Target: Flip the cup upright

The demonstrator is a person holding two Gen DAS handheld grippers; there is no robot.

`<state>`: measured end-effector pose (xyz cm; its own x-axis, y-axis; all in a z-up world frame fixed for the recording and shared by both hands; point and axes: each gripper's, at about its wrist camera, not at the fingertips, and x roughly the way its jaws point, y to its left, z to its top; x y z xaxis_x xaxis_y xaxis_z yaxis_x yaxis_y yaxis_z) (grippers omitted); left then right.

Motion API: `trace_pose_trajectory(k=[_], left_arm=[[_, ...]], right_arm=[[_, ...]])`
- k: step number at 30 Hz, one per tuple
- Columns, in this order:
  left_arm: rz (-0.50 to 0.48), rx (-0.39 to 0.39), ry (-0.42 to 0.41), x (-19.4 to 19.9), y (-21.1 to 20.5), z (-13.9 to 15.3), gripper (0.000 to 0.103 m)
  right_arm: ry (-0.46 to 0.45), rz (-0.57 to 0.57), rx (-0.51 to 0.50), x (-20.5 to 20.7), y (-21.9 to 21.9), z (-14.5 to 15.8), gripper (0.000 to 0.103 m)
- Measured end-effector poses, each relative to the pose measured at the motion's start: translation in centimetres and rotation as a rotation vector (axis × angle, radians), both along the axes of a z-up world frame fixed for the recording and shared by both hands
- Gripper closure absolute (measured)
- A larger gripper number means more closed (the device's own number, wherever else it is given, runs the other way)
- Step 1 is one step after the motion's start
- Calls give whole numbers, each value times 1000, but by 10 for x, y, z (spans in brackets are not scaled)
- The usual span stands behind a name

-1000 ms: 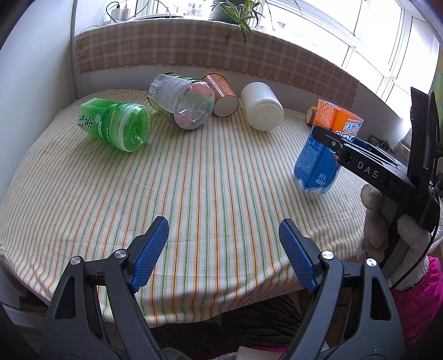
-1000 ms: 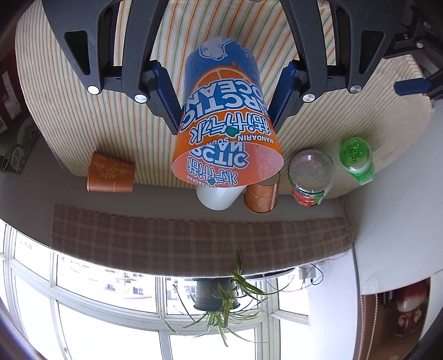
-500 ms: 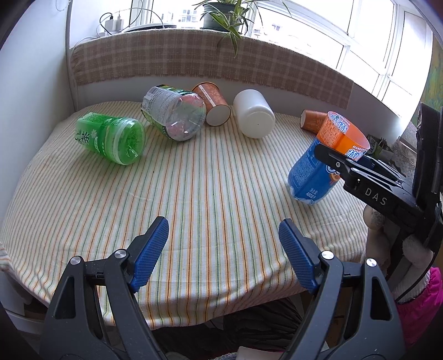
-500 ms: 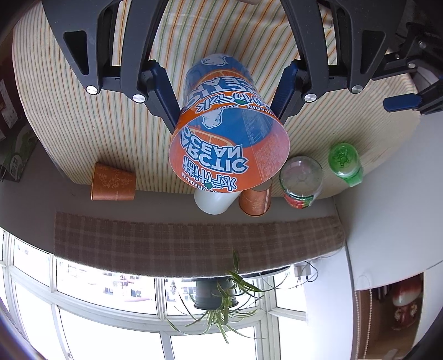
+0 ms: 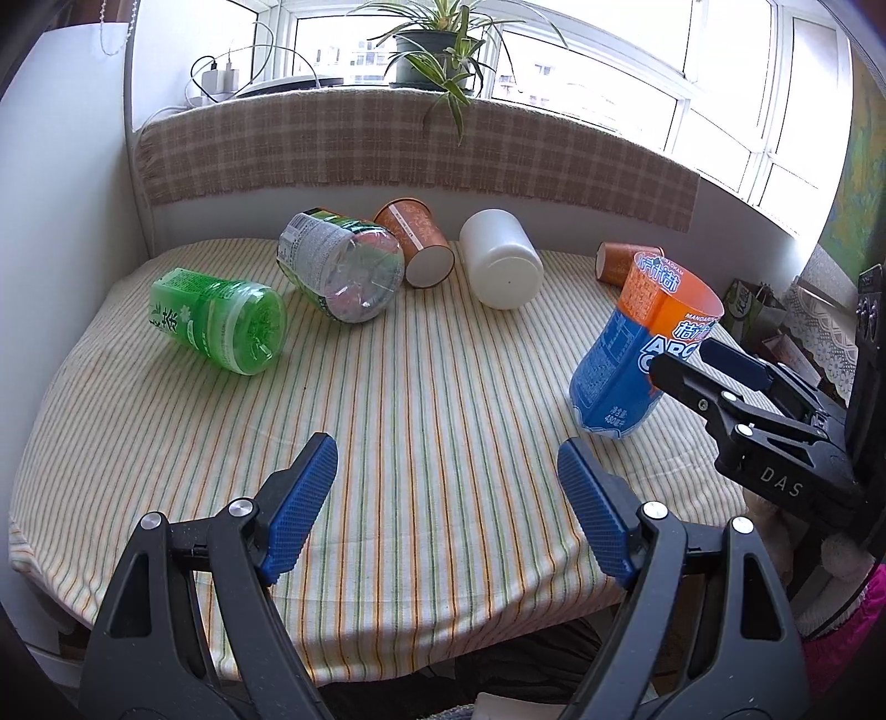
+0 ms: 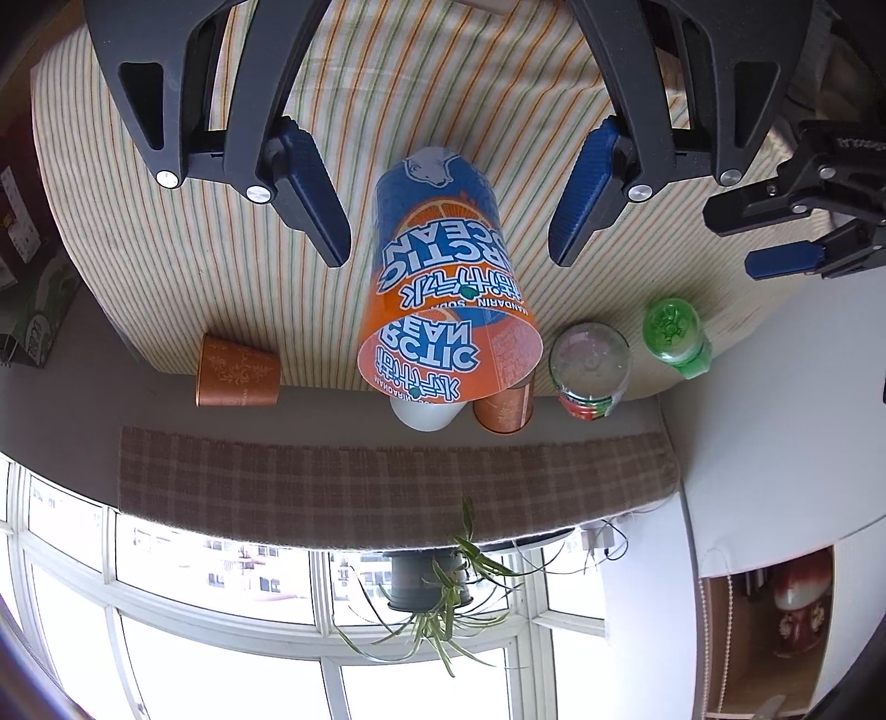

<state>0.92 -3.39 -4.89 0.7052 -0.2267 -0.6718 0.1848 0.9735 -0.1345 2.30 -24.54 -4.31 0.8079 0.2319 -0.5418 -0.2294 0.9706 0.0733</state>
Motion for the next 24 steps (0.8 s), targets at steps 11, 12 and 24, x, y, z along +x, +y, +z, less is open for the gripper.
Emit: trace_pose_trajectory(k=[11,12,24], left_arm=[[32,-3,-178,5,-2,31,19],[36,1,-197,5,-3,33,19],[89,9,-373,-11,-5,59,1]], right_arm=[[-1,-111,128,-32,-25,17,26],[-9,-123,126,-35,-25,19,24],[-126,-210,41,-47,-14,40,20]])
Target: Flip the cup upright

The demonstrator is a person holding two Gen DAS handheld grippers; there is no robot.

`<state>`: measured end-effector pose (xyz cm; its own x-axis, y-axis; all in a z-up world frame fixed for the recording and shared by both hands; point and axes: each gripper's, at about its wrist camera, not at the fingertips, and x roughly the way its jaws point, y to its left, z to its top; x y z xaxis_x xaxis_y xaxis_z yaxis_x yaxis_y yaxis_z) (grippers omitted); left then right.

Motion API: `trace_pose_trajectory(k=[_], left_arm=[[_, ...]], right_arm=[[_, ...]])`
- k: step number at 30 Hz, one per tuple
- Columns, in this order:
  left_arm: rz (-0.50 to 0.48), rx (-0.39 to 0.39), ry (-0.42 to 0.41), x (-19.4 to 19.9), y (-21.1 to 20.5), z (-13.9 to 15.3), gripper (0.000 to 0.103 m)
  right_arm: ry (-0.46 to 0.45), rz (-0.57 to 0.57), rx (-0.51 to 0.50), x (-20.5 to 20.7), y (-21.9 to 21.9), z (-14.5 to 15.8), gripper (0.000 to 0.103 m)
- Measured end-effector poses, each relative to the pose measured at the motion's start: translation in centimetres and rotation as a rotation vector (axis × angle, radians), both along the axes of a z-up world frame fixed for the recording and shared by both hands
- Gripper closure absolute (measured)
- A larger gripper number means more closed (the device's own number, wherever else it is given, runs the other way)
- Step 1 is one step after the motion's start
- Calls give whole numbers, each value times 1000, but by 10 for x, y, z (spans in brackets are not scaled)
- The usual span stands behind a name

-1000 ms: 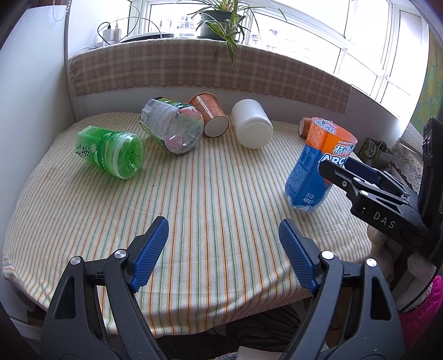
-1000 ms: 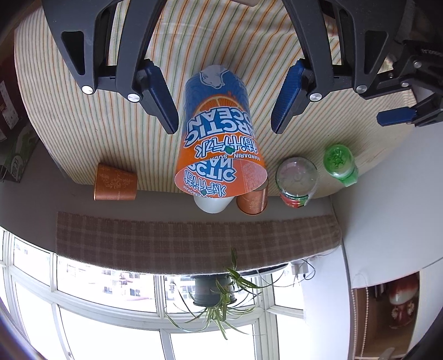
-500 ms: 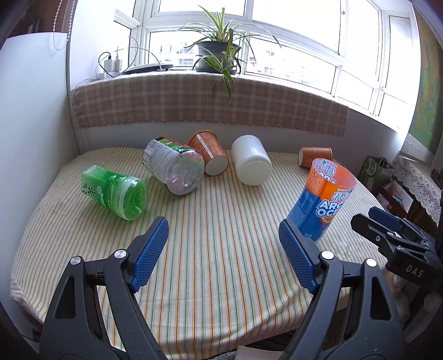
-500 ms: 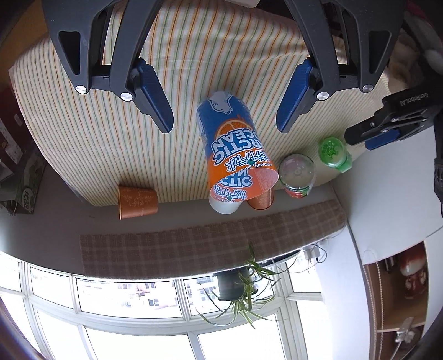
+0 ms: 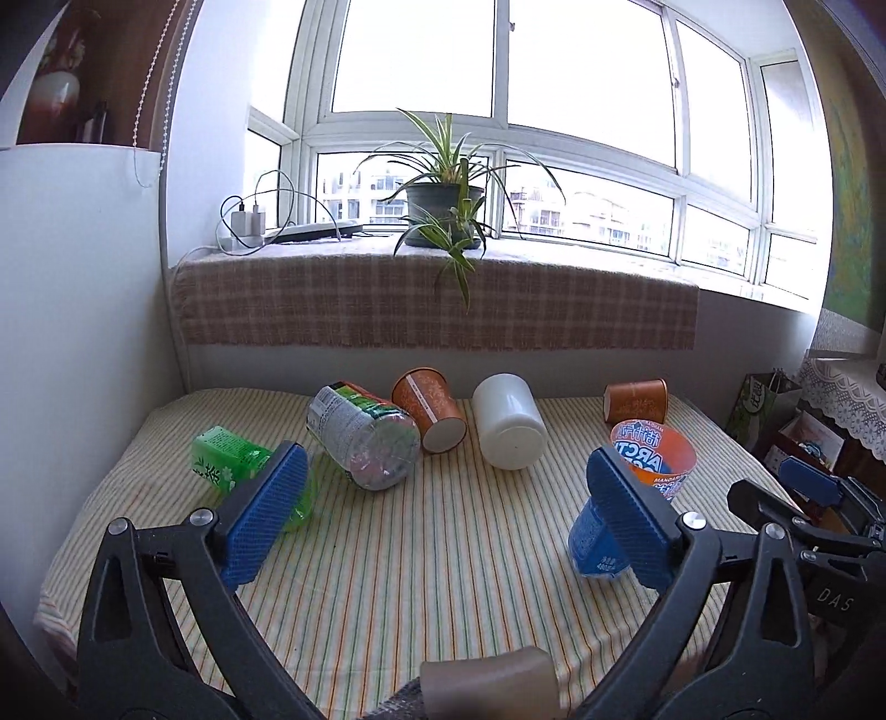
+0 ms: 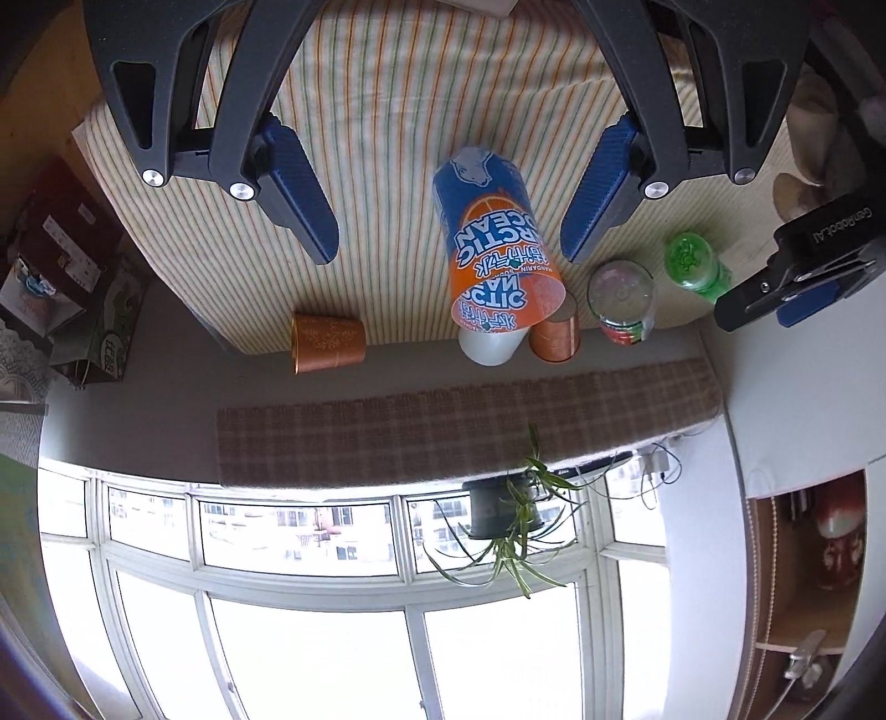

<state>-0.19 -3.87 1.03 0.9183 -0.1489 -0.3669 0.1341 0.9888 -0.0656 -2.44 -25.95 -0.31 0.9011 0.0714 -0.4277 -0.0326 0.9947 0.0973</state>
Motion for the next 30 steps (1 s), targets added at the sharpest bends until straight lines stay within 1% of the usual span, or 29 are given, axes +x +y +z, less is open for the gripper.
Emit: trace_pose_trajectory(k=[1,3,11,30], left_arm=[[2,-1,-7,-1,1,1,1],[11,1,-16,-2,1,2,1],[34,-6,-15,-2,6,0,0],[30,0,0,0,3,-2,0]], right_arm=[[-4,-6,-5,0,1,0,19],[-15,-15,-9,0,1,1,13],[-41,-40,-32,-1,2,5,13],[-19,-51,-12,4,0,1,12]])
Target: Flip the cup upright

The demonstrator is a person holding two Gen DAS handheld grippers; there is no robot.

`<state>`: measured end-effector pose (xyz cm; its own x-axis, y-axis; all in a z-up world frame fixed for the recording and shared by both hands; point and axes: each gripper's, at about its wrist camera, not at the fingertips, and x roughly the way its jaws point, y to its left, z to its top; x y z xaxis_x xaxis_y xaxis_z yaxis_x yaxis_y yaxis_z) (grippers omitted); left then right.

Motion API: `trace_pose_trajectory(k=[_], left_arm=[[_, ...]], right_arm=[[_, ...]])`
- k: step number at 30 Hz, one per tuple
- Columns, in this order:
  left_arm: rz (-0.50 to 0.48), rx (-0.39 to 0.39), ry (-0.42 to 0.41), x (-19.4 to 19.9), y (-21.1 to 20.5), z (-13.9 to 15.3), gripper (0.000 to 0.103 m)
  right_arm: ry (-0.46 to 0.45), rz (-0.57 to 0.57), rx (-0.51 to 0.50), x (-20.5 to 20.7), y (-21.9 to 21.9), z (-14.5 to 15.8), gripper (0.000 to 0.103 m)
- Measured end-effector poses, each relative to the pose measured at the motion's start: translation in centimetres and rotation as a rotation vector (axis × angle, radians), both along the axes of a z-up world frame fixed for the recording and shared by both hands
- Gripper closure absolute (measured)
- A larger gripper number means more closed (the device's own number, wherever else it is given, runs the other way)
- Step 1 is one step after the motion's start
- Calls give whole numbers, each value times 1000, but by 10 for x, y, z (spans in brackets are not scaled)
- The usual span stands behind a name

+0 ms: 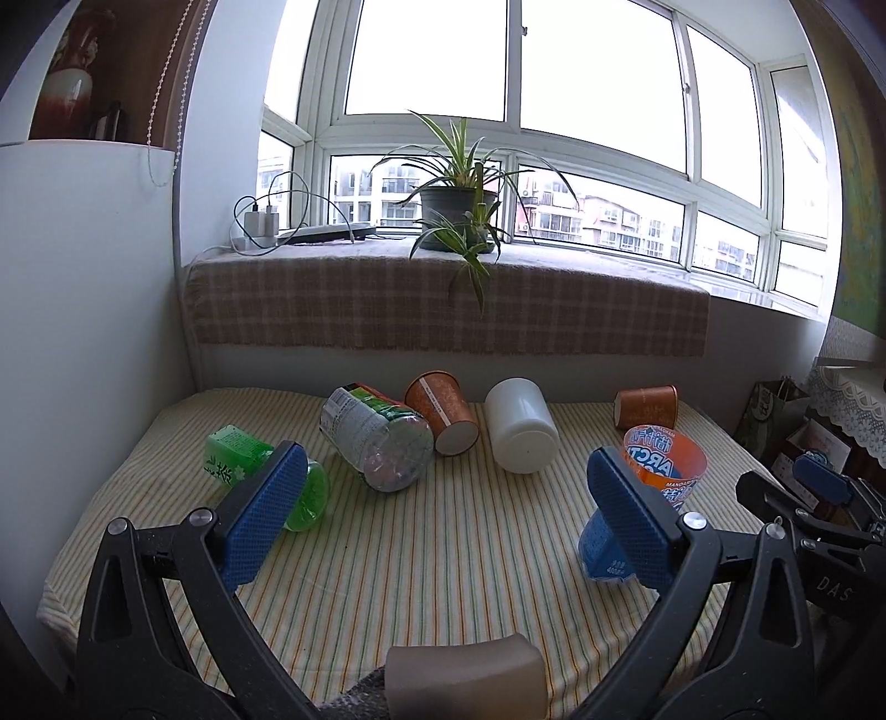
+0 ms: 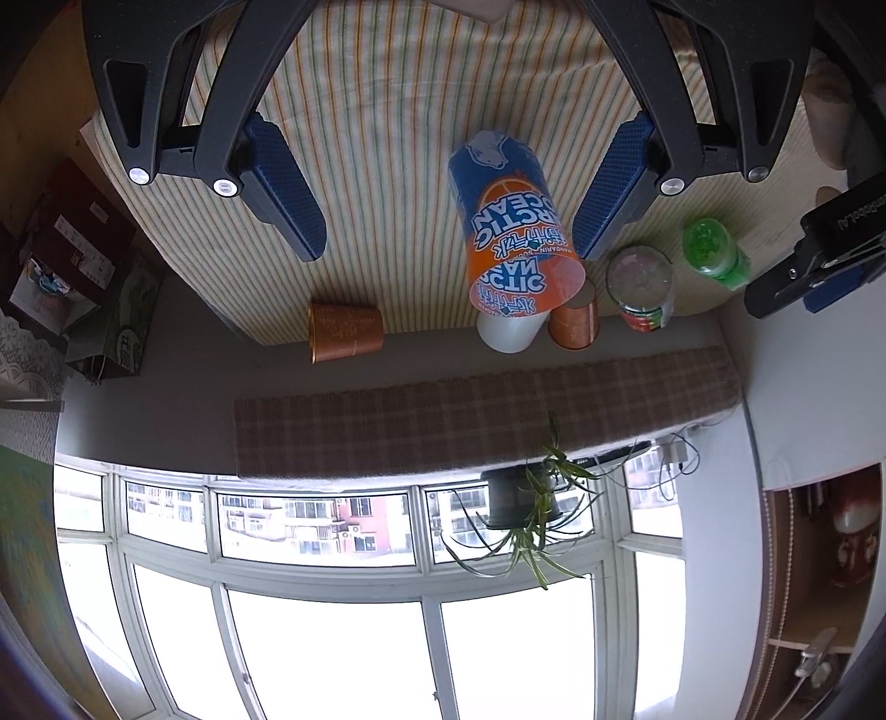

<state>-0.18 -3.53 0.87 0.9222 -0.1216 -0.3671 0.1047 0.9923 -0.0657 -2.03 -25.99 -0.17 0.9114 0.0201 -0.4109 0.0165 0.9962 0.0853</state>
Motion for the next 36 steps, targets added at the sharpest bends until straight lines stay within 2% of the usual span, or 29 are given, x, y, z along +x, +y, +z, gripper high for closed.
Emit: trace_pose_trajectory(k=[36], left_arm=[[3,2,14,2,0,-2,0]], right_arm=[[44,26,22,8,2,-8,12]])
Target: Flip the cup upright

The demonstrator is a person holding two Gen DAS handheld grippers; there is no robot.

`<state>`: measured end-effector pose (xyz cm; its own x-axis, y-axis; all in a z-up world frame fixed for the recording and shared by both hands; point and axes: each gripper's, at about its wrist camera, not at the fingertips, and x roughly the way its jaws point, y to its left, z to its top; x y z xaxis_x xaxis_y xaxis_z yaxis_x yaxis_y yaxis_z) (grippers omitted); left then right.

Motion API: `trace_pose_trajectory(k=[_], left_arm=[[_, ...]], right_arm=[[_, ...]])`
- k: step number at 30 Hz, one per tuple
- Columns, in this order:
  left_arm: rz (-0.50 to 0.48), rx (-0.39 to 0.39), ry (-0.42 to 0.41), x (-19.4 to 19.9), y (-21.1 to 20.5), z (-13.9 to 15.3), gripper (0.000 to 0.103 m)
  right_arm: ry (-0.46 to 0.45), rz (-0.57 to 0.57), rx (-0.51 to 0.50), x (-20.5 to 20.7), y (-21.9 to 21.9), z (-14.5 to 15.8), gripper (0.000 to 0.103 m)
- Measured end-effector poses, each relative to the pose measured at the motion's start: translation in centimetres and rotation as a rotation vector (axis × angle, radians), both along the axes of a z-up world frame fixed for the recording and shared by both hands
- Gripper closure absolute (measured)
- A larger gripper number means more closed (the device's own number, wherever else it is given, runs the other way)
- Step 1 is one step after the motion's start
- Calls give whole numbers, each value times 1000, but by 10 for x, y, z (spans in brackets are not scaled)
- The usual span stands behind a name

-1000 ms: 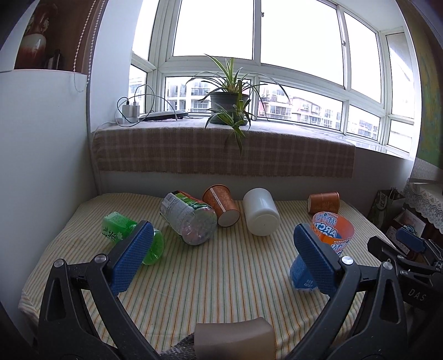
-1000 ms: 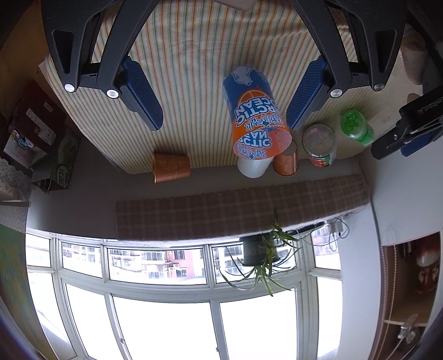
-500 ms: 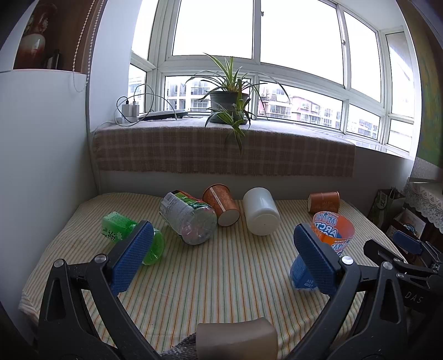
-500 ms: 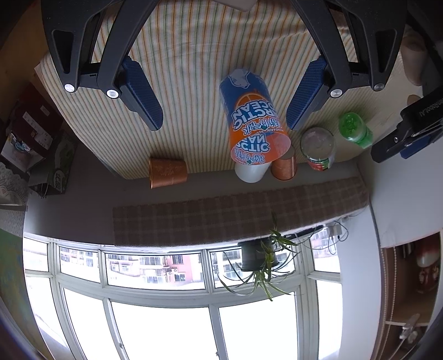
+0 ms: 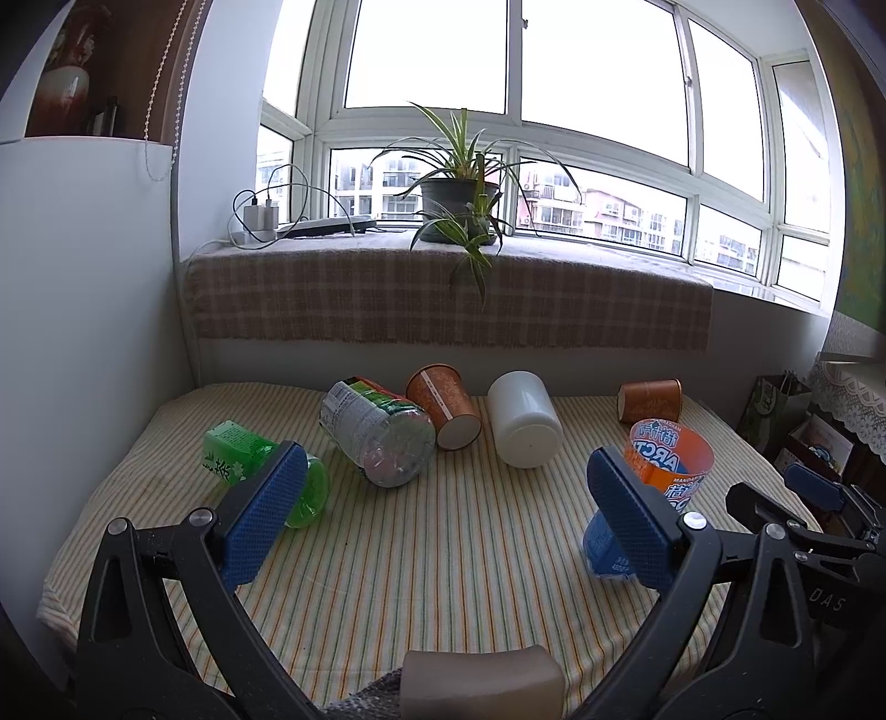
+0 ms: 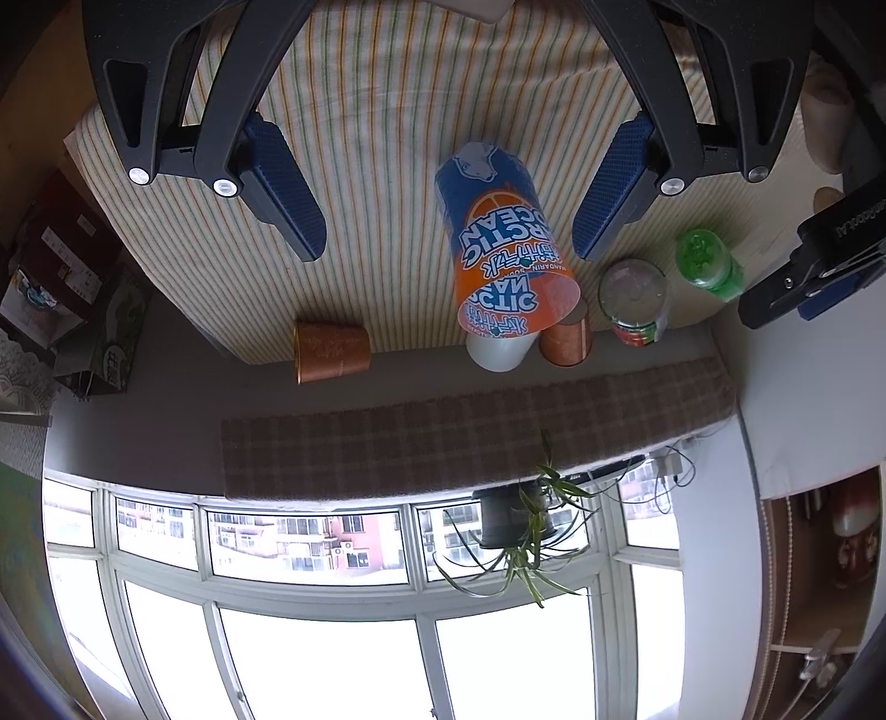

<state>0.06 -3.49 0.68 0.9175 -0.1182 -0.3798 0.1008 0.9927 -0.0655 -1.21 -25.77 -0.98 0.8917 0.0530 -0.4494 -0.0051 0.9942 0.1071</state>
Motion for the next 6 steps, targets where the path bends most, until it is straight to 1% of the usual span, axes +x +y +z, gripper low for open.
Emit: trace_pose_trajectory(k=[6], left_arm=[[0,3,9,1,0,-5,0]], right_arm=[[9,10,-2,2,2,-3,12]])
